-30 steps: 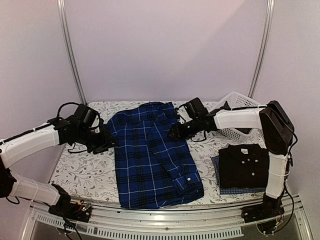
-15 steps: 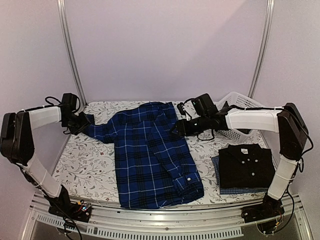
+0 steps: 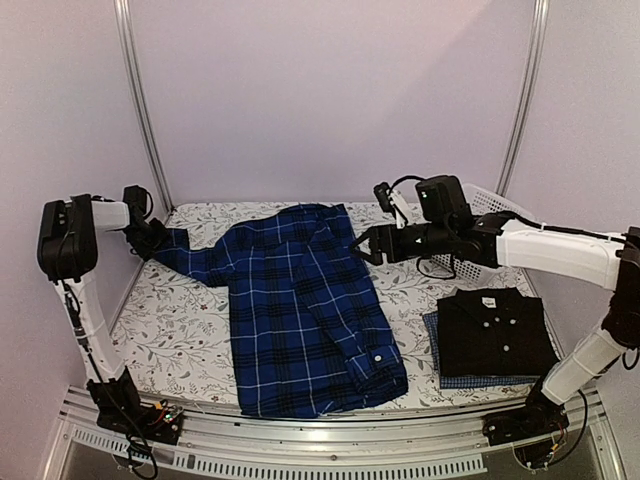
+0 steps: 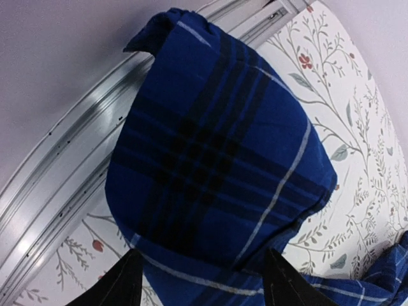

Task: Fold and stack the long sleeve shirts
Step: Pick up the sleeve from the corner of the board.

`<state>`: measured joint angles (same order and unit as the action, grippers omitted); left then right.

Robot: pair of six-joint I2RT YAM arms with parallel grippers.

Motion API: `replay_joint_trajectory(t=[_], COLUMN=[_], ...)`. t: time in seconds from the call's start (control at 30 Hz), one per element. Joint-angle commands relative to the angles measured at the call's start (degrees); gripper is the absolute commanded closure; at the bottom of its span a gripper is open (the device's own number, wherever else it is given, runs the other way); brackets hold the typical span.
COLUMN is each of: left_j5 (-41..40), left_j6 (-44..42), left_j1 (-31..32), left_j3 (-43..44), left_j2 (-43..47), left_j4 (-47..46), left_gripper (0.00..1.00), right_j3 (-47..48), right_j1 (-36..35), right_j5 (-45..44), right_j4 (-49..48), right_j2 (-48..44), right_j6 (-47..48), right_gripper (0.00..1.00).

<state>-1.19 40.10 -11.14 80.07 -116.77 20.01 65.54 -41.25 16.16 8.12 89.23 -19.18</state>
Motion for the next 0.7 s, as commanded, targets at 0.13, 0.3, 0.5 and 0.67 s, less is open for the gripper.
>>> replay_joint_trajectory(t=[0.13,0.3,0.5,0.67], left_j5=[-0.12,2.33,4.85,5.93], left_j6=[0.91,0.39,-0.37,-1.91], left_j1=[-2.81,-3.19,-2.97,-1.72], left_j3=[7.82,9.21,7.21,4.47], left_j2=[-8.95,-11.61,-11.0,-7.15], left_j4=[1.45,1.12,-0.76,-3.17], left_gripper=[0.36,0.41,0.77,0.99], right_j3=[-4.24,-3.4,-2.35,0.28], right_j1=[-0.32,-0.32,-0.32,-0.15], right_j5=[-3.21,-3.8,-5.27,-4.05], right_j4=[-5.69,-4.5,-3.65,-1.68], right_j2=[-11.55,-15.1,-17.0,-15.71], right_j6=[1.8,2.64,2.73,3.84], right_gripper=[0.1,0.01,0.01,0.01])
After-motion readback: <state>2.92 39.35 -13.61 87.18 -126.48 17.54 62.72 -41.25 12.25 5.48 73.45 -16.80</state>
